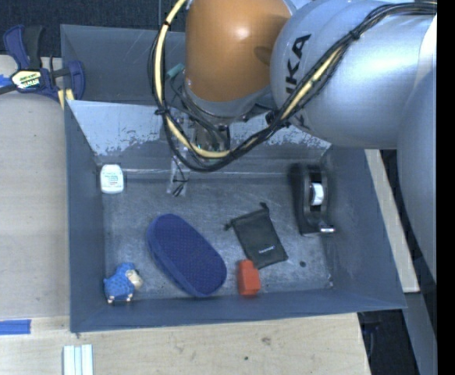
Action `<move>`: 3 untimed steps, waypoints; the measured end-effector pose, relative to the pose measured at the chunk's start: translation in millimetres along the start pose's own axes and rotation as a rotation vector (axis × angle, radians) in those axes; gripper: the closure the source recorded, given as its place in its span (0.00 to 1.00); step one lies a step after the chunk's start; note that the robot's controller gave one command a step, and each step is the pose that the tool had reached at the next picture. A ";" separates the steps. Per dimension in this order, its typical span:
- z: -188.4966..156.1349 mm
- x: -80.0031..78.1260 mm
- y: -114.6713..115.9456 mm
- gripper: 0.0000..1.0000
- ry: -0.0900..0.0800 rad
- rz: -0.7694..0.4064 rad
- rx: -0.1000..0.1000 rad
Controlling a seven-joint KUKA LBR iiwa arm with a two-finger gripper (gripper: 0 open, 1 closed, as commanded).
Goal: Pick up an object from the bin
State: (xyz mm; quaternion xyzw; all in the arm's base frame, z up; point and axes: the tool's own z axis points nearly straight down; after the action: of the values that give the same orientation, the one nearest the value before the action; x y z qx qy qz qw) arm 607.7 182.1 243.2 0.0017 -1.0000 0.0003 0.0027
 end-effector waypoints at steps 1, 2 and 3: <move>-30.5 45.5 17.2 0.00 -0.008 -0.271 0.000; 64.2 71.8 15.5 0.00 0.001 -0.357 0.001; 175.0 77.7 0.8 0.00 -0.003 -0.700 0.000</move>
Offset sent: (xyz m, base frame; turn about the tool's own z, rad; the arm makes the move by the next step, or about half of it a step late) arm -0.0461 0.0170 0.0293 -0.2707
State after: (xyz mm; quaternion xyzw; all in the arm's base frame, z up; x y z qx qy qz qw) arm 529.0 182.5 68.6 0.3443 -0.9389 -0.0005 0.0011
